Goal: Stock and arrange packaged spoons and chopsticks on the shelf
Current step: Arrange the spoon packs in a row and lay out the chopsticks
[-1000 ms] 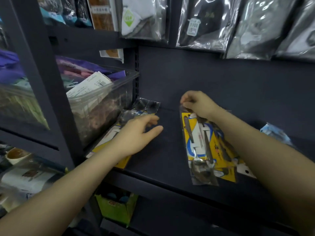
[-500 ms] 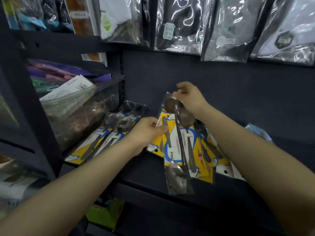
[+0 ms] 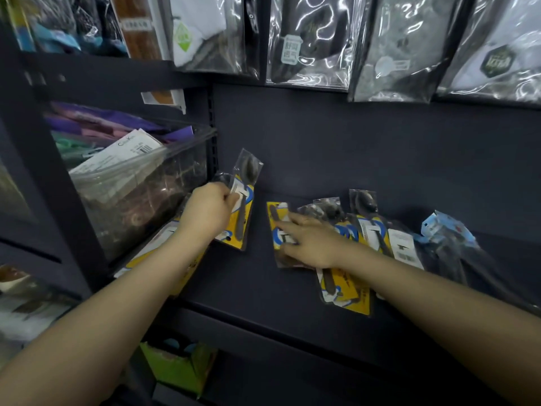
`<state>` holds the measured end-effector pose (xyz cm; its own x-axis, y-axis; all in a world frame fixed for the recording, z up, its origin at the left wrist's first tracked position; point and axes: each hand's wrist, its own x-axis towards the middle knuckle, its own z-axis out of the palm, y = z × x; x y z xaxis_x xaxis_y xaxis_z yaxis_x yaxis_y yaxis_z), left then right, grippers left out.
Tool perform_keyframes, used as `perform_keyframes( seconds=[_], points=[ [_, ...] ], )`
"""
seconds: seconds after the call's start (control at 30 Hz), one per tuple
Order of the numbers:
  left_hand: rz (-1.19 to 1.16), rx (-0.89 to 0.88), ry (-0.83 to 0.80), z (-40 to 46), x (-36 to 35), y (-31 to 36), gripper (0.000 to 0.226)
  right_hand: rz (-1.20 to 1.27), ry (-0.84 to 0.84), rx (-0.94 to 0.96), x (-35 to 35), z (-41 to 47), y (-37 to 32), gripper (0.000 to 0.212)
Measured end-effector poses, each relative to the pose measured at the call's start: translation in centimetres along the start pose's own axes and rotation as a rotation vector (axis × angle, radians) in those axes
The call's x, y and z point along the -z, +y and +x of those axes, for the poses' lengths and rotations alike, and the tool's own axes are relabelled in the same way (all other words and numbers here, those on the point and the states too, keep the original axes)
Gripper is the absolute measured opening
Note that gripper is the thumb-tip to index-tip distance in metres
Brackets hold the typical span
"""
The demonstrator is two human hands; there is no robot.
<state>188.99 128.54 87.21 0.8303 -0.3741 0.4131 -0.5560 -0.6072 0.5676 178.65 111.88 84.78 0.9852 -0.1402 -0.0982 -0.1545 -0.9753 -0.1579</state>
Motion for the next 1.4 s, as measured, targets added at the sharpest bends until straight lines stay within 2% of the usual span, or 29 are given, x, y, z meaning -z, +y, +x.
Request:
perform_keyframes(
  seconds=[0.1, 0.13, 0.17, 0.23, 0.3, 0.33, 0.37, 0.43, 0.5, 0.53, 0.57, 0.63, 0.73, 0.8, 0.87, 0.97, 1.03, 1.1, 1.17, 1.23, 1.33, 1.4],
  points=[
    [-0.034, -0.03, -0.025, 0.1, 1.0, 0.2, 0.034, -0.283, 0.042, -0.162, 0.4, -0.1, 0.4, 0.053],
    [-0.073, -0.034, -0.054, 0.0, 1.1, 0.3, 0.033, -0.293, 0.072, -0.173, 0.9, -0.1, 0.3, 0.049],
    [-0.121, -0.028, -0.094, -0.3, 1.0, 0.4, 0.031, -0.202, 0.125, -0.16, 1.5, 0.0, 0.2, 0.047],
    [-0.226, 0.002, -0.176, -0.9, 0.4, 0.6, 0.024, 0.285, 0.228, -0.14, 2.5, 0.3, -0.7, 0.043],
    [-0.249, -0.012, -0.232, -1.5, -0.2, 0.5, 0.021, 0.836, 0.234, -0.167, 3.3, 1.3, -1.8, 0.032],
    [-0.223, -0.057, -0.249, -1.7, -0.3, 0.3, 0.022, 1.037, 0.201, -0.2, 3.4, 2.0, -2.2, 0.023],
    [-0.163, -0.117, -0.259, -1.8, -0.3, 0.0, 0.022, 1.168, 0.163, -0.239, 3.4, 2.9, -2.6, 0.016],
    [0.027, -0.25, -0.238, -2.1, 0.1, -0.9, 0.029, 1.211, 0.14, -0.33, 3.0, 4.9, -2.7, 0.018],
    [0.189, -0.379, -0.244, -2.3, 0.8, -2.3, 0.055, 1.199, 0.179, -0.401, 2.8, 6.9, -2.9, 0.017],
    [0.214, -0.44, -0.265, -2.5, 1.2, -3.0, 0.059, 1.199, 0.21, -0.424, 2.8, 7.8, -2.9, 0.012],
    [0.234, -0.49, -0.301, -2.8, 1.5, -3.5, 0.058, 1.199, 0.237, -0.444, 2.7, 8.6, -3.1, 0.004],
    [0.358, -0.59, -0.347, -3.1, 1.6, -4.7, 0.045, 1.177, 0.26, -0.476, 2.6, 9.8, -3.3, 0.007],
    [0.391, -0.579, -0.524, -3.0, 1.3, -5.2, 0.041, 1.129, 0.245, -0.499, 2.1, 10.9, -3.4, 0.008],
    [0.453, -0.634, -0.478, -2.7, 1.1, -5.0, 0.042, 1.105, 0.229, -0.49, 2.1, 11.1, -3.3, 0.009],
    [0.465, -0.631, -0.456, -2.5, 1.0, -4.4, 0.04, 0.802, 0.236, -0.382, 2.5, 10.6, -2.8, 0.006],
    [0.516, -0.574, -0.484, -2.1, 0.3, -4.4, 0.038, 0.181, 0.272, -0.132, 4.0, 8.1, -1.2, 0.026],
    [0.536, -0.56, -0.485, -1.7, 0.1, -4.4, 0.038, -0.001, 0.136, 0.002, 4.8, 6.1, 0.4, 0.037],
    [0.534, -0.549, -0.486, -1.3, -0.1, -4.3, 0.036, -0.057, -0.126, 0.12, 5.0, 4.2, 1.2, 0.055],
    [0.526, -0.572, -0.479, -1.4, 0.0, -3.8, 0.034, -0.081, -0.279, 0.195, 5.0, 2.6, 1.2, 0.065],
    [0.528, -0.575, -0.43, -2.3, 0.6, -3.1, 0.04, -0.112, -0.327, 0.267, 5.0, 1.7, 0.6, 0.063],
    [0.573, -0.447, -0.368, -4.6, 1.3, -3.3, 0.051, -0.069, -0.376, 0.374, 4.9, 1.3, -0.5, 0.051],
    [0.62, -0.368, -0.391, -5.9, 1.6, -3.9, 0.051, -0.047, -0.368, 0.423, 4.7, 1.5, -1.2, 0.041]
  ],
)
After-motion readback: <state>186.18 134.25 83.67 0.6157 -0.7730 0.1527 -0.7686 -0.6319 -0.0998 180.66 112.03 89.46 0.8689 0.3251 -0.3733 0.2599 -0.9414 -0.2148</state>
